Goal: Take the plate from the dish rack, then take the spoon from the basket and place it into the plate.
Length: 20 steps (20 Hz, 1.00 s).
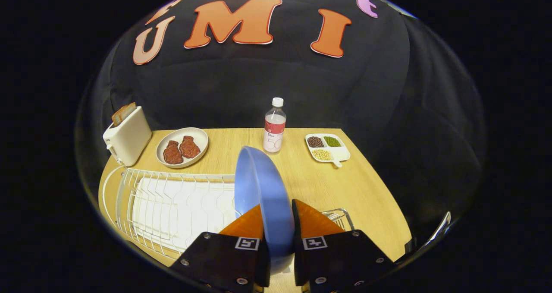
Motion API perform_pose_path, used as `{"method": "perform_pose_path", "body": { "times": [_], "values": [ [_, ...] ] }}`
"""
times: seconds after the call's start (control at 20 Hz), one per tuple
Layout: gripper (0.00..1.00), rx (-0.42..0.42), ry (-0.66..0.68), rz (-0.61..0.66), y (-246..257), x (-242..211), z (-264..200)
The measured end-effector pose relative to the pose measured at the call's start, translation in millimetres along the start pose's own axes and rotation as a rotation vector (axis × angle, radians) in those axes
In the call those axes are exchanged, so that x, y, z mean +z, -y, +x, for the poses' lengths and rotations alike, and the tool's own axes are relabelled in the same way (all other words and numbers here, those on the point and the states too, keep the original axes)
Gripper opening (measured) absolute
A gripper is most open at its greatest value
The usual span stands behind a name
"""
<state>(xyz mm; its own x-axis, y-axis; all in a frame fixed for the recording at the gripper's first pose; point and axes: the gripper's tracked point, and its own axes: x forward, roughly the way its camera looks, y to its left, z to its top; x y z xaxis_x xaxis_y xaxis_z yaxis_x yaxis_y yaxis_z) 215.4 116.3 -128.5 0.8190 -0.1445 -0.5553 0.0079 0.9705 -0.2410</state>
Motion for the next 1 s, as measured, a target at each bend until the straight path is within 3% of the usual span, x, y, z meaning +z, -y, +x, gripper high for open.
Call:
{"method": "perform_pose_path", "body": {
  "times": [0.4, 1.0],
  "values": [
    [0.22, -0.089, 0.060, -0.105, -10, 19, -18],
    [0.22, -0.010, 0.083, 0.008, -3, 5, -97]
  ]
}}
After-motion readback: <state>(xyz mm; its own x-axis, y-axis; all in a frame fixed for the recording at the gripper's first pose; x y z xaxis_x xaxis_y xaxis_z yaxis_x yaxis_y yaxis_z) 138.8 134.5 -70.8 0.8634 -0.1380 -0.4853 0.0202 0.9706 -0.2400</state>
